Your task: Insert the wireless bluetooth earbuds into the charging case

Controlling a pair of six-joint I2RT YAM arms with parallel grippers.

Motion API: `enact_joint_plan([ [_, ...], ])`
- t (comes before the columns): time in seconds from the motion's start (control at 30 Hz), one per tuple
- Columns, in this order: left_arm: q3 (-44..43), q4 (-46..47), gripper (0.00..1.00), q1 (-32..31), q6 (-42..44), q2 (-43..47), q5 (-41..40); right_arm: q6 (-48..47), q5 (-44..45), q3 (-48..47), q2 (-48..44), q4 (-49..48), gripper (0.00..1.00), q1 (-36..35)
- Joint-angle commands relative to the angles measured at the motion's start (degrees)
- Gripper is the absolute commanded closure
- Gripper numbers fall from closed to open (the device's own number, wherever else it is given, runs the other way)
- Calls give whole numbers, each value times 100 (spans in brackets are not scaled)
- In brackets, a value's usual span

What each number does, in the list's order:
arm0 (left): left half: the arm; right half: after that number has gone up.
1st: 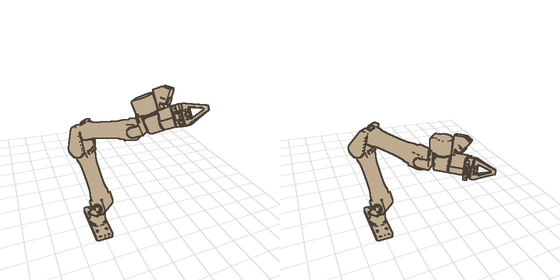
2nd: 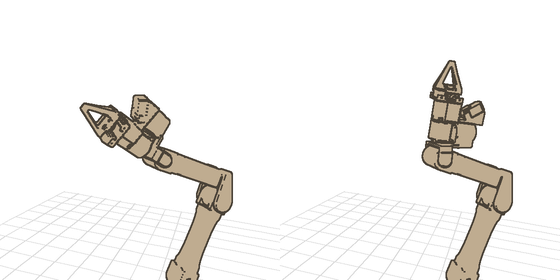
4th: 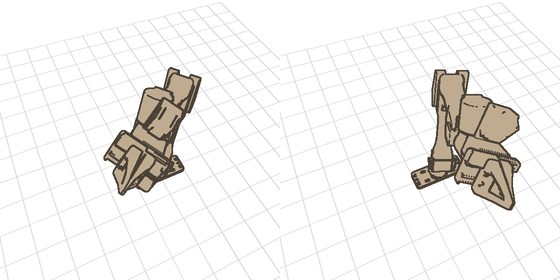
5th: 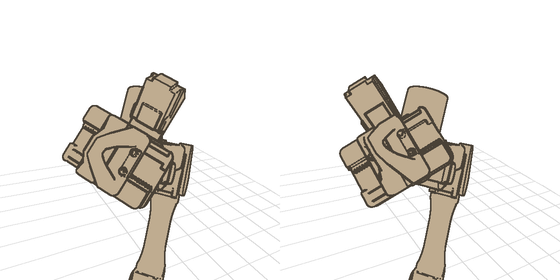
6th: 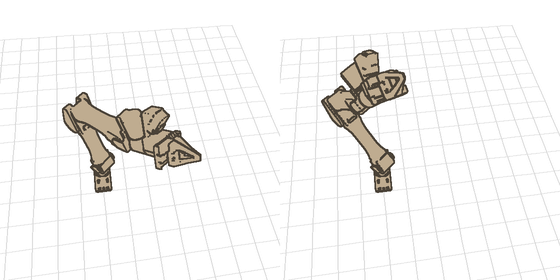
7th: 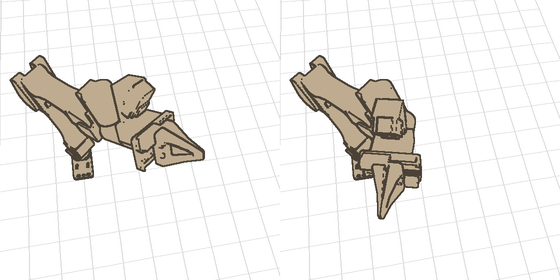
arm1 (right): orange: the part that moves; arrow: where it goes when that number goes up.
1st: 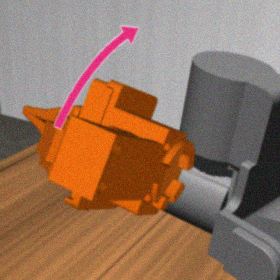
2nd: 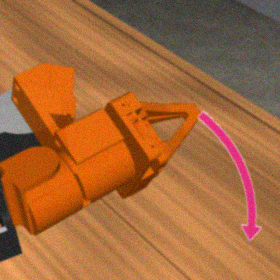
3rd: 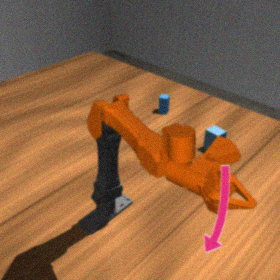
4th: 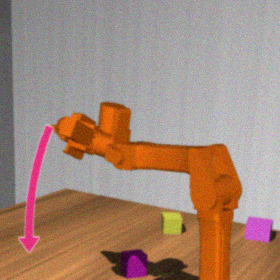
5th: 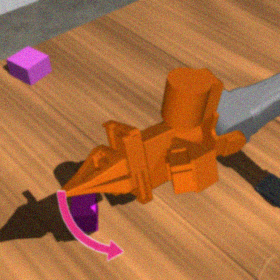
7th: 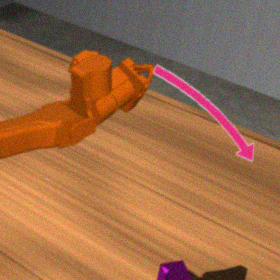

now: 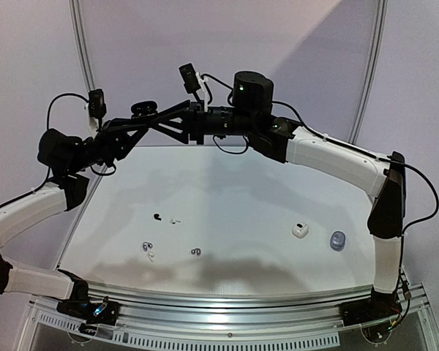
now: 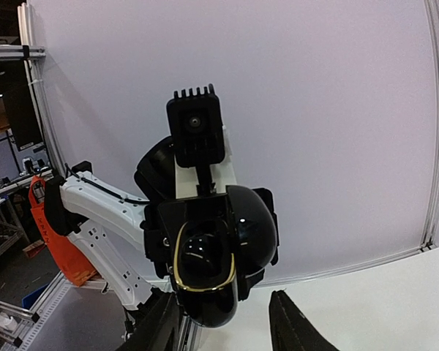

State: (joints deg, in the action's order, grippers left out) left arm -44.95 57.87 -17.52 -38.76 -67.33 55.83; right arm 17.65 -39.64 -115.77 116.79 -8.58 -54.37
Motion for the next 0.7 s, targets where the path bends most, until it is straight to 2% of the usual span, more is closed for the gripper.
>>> enact_joint_plan([
  [0.0,-136,124,100,-97,86,-60,-64,-7,-92,-200,164,141,61,-18],
  [0.53,-117,43,100,-138,96,-70,-73,107,-256,-277,185,-1,83,-22],
  [0.57,-112,29,100,-139,90,-70,-70,139,-268,-273,186,-25,82,-21],
  [0.67,-107,2,100,-159,56,-70,-57,185,-235,-260,174,-102,72,-23],
])
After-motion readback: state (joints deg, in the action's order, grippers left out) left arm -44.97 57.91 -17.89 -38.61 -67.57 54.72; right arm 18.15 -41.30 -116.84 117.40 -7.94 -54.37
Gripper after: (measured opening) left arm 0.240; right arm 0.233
